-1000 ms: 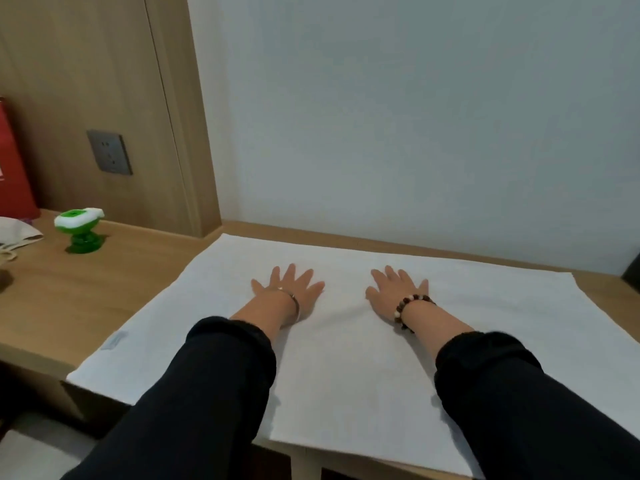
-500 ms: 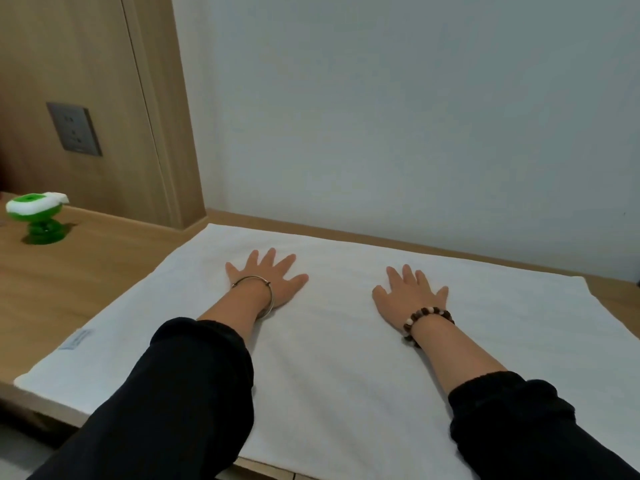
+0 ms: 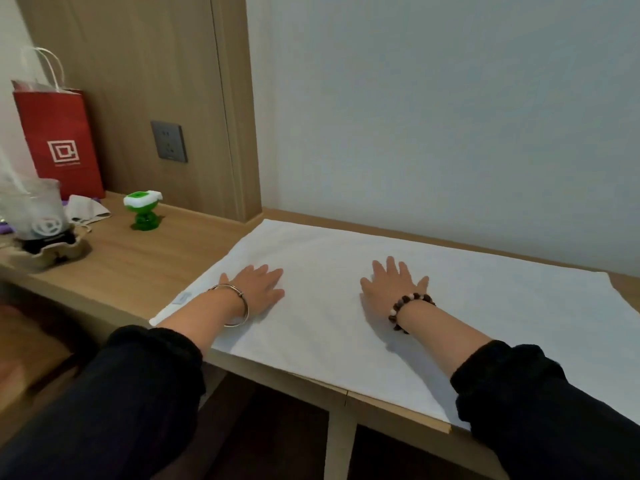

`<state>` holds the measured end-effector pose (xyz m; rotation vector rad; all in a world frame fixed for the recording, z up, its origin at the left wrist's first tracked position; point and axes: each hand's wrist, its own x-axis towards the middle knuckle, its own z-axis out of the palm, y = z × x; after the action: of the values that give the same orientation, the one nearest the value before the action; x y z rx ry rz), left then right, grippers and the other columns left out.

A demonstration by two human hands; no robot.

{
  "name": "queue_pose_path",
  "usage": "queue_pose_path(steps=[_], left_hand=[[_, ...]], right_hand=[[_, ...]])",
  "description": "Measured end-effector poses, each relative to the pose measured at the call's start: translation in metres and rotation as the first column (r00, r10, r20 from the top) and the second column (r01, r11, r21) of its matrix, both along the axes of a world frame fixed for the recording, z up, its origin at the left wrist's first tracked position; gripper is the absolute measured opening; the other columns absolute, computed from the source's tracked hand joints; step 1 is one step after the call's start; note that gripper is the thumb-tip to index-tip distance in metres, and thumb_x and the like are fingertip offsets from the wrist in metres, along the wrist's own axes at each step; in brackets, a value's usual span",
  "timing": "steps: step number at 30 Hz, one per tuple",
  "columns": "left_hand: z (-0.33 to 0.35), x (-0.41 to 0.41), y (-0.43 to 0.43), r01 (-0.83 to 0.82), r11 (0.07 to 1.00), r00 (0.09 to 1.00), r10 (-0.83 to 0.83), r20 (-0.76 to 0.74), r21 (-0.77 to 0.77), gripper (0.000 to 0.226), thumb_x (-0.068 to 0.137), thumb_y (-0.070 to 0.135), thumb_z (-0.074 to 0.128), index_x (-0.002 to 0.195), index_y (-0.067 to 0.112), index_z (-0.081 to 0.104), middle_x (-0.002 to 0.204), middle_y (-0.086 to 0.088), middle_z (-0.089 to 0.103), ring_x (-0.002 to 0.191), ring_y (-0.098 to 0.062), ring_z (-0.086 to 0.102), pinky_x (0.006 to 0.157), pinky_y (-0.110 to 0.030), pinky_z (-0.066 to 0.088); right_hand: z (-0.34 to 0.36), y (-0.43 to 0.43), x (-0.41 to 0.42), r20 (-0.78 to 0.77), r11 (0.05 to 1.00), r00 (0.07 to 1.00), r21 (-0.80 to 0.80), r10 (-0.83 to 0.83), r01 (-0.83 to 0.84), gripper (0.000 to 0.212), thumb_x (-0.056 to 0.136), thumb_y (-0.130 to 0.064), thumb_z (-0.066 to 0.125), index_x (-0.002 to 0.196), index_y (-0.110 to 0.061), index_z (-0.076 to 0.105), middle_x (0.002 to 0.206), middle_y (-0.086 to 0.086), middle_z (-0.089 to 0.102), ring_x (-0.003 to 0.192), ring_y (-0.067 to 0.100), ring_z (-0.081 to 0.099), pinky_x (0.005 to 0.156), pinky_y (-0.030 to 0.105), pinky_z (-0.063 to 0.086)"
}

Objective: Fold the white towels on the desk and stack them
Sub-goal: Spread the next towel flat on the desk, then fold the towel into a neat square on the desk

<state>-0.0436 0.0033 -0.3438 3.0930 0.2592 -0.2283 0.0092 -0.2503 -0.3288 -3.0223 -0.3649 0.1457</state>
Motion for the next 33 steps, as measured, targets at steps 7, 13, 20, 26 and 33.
queue_pose_path(steps=[7,13,20,26,33], left_hand=[[-0.009,-0.070,0.072,-0.259,0.962,0.953,0.269,0.141,-0.082,0.053,0.098,0.052,0.024,0.148,0.033,0.023,0.156,0.001,0.020,0.141,-0.022,0.021,0.114,-0.048,0.020],[0.004,-0.096,0.078,-0.534,0.844,0.791,0.520,0.321,-0.052,0.044,0.086,0.059,0.045,0.098,0.019,0.061,0.095,-0.003,0.061,0.096,-0.025,0.054,0.078,-0.034,0.049],[0.044,-0.086,0.039,-0.408,0.705,0.734,0.631,0.251,-0.580,0.017,0.089,0.023,0.051,0.078,0.009,0.053,0.077,-0.005,0.051,0.075,-0.025,0.049,0.063,-0.028,0.040],[0.081,-0.062,-0.113,0.211,0.539,0.863,0.290,0.415,-0.816,0.014,0.088,0.025,0.063,0.090,0.015,0.054,0.075,0.005,0.046,0.074,-0.012,0.043,0.051,-0.015,0.031],[0.017,-0.075,-0.188,0.366,0.875,0.930,-0.335,0.149,-0.317,0.042,0.101,0.037,0.032,0.130,0.011,0.048,0.137,-0.009,0.047,0.127,-0.030,0.042,0.103,-0.043,0.034]], right_hand=[[-0.028,0.033,-0.063,-0.005,0.990,0.990,-0.025,0.140,-0.140,0.063,0.096,-0.056,0.008,0.152,-0.030,-0.002,0.159,-0.002,-0.013,0.146,0.022,-0.009,0.114,0.056,-0.002],[-0.027,0.034,-0.062,0.027,0.993,0.992,0.006,0.121,-0.122,0.060,0.097,-0.052,0.013,0.152,-0.027,0.005,0.160,-0.001,-0.006,0.147,0.021,-0.003,0.116,0.052,0.001],[-0.013,0.018,-0.065,0.002,0.862,0.999,0.505,0.053,-0.047,0.050,0.099,-0.024,0.041,0.146,-0.013,0.029,0.159,0.005,0.011,0.143,0.021,0.021,0.116,0.035,0.018],[0.008,-0.054,-0.057,0.147,0.647,0.952,0.760,-0.270,0.066,0.042,0.094,-0.008,0.044,0.137,-0.007,0.042,0.147,0.012,0.035,0.134,0.028,0.034,0.107,0.036,0.030],[0.014,-0.121,-0.051,0.201,0.594,0.864,0.794,-0.462,0.132,0.037,0.094,-0.005,0.039,0.129,-0.008,0.051,0.138,0.014,0.046,0.124,0.029,0.045,0.093,0.033,0.036]])
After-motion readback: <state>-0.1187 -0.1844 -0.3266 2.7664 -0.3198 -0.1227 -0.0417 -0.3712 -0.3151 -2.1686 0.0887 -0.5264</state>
